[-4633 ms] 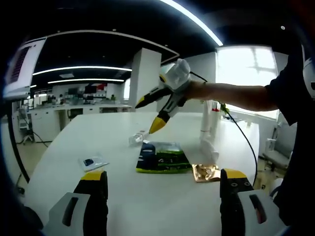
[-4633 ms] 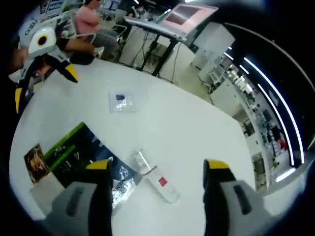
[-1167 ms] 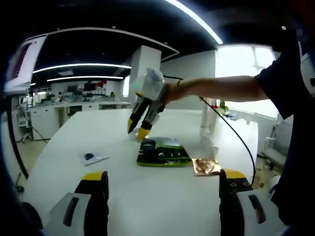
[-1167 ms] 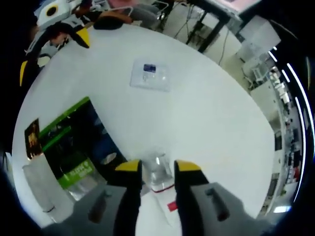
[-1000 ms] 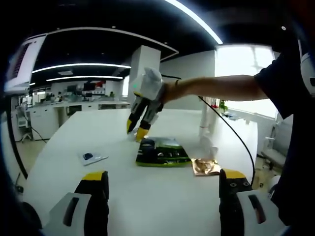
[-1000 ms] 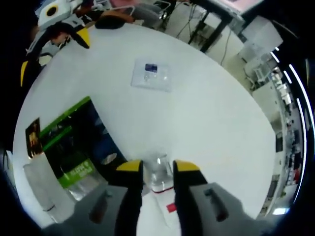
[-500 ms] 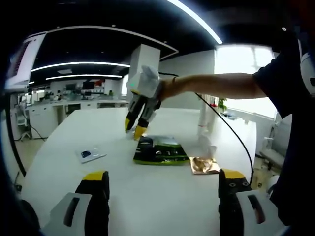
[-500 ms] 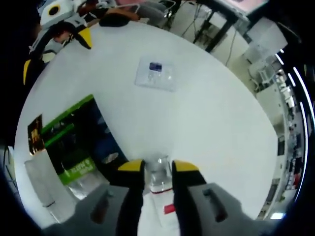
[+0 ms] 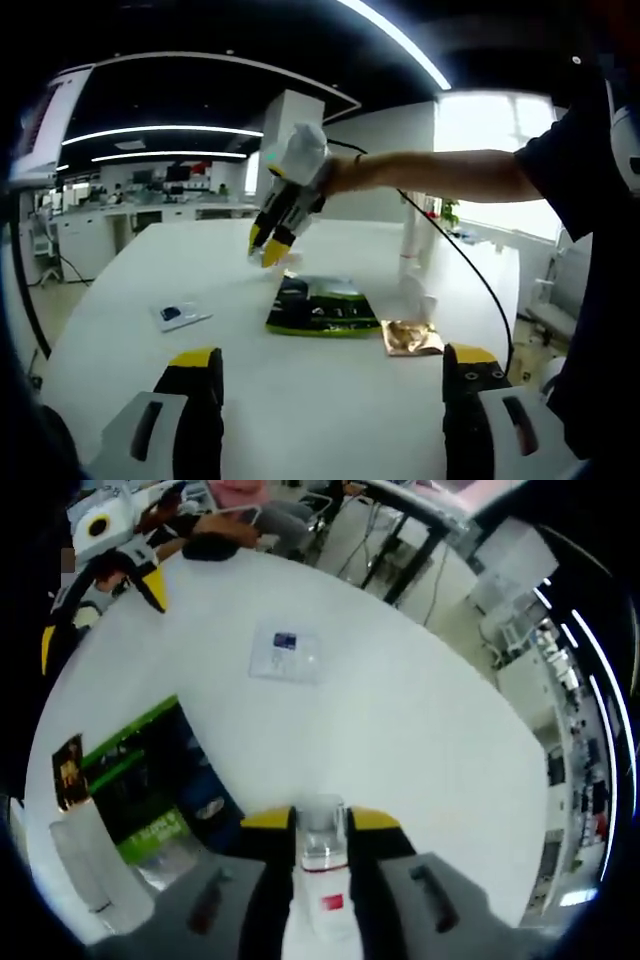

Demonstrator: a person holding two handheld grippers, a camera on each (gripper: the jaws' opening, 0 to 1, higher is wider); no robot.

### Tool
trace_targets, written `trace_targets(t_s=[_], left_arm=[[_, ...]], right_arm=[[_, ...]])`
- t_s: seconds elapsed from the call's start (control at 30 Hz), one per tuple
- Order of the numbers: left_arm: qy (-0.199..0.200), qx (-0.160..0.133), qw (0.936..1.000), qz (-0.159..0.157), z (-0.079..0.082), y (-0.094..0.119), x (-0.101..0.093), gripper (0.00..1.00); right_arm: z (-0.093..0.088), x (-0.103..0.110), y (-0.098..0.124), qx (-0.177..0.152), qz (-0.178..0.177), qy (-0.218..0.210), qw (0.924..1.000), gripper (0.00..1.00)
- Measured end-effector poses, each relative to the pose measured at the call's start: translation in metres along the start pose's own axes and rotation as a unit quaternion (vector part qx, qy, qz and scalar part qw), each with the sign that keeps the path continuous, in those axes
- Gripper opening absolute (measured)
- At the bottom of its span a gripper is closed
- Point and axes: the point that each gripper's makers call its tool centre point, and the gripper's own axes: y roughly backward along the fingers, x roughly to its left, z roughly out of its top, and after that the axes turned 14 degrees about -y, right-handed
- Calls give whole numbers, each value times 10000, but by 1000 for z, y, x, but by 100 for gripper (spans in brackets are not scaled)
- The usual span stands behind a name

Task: Arrange the skincare products in the storage area until every visible bottle or jar stands upright without overlapping.

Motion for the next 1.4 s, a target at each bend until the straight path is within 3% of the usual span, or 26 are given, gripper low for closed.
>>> trace_targets(t_s=[0.23,0.4,0.83,0.9,1.03,1.1,1.17,1.3,1.37,1.4], left_arm=[[-16,-62,10000,-17,6,1,-4,92],[-63,-13,10000,-43,5,1,-7,92],[-146,-31,9998,-90,12,5,-9,91],[-153,-42,9998,-99,12,6,-8,91],[-178,-7,9998,-116,12,8,-7,91],[-181,-8,9997,-133,12,8,-7,91],[-195,3,9997,-126,13,8,-6,91],[-244,30,9996,-153,15,8,-7,91],[-251,30,9996,-158,16,8,-7,91],[-245,43,9996,-157,16,7,-7,91]], right_arm=[[6,-13,18,-545,-242,-506,9969,18],[11,-20,30,-1036,-292,-1065,9885,18],[8,-22,52,-1874,-839,-1631,9650,18],[8,-24,57,-2038,-916,-1797,9580,18],[14,-27,73,-2638,-1013,-2309,9310,18],[12,-30,79,-2764,-1090,-2413,9239,18],[12,-35,84,-3002,-1157,-2618,9099,18],[4,-38,87,-3157,-1192,-2824,8980,18],[3,-39,90,-3390,-1126,-3094,8813,18],[-1,-40,90,-3382,-1113,-3125,8807,17]])
